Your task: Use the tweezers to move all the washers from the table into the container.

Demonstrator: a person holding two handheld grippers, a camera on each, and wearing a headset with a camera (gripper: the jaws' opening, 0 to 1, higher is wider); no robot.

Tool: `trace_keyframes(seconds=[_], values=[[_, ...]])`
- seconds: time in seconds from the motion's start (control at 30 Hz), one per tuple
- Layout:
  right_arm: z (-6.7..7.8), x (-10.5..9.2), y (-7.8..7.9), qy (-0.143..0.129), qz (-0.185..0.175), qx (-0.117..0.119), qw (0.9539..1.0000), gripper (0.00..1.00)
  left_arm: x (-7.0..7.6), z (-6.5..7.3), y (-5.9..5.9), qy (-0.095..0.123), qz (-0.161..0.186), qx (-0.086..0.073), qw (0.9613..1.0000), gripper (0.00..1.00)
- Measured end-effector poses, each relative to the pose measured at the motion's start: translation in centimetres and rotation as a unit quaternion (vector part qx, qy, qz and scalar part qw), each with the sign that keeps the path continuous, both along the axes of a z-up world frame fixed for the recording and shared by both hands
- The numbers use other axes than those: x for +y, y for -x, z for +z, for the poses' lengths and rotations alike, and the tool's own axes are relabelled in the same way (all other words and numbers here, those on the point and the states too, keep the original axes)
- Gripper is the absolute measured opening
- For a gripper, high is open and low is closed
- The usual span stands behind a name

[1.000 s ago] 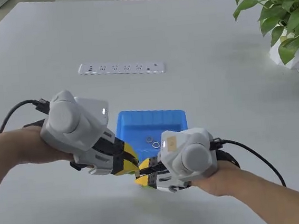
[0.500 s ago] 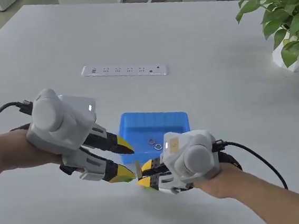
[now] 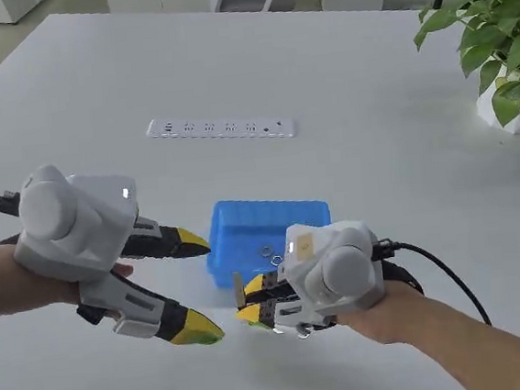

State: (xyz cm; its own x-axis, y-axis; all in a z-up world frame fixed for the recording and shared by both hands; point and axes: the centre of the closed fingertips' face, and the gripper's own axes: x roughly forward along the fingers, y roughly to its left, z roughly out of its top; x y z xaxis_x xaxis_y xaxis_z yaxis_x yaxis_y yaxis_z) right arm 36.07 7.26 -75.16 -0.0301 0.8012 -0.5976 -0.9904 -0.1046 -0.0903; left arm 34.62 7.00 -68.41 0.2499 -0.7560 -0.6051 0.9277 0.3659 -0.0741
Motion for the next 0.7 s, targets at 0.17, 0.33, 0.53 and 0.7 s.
trace_keyframes(seconds=[0.17,0.33,0.53,0.7], values=[[1.4,0.1,-0.4,-0.006,-0.001,-0.004,1.0000,0.08,0.4,0.1,0.2,0.002,0.009,0.002,1.0000,0.79],[3.2,0.1,-0.7,-0.013,-0.002,-0.009,0.9999,0.08,0.5,0.4,0.3,0.010,0.020,0.002,0.9997,0.82],[4.8,0.0,-1.5,-0.019,-0.003,-0.019,0.9996,0.08,0.5,0.7,0.2,0.016,0.025,-0.002,0.9996,0.85],[5.9,-0.1,-2.4,-0.020,-0.002,-0.028,0.9994,0.08,0.7,0.8,0.2,0.017,0.029,-0.002,0.9994,0.88]])
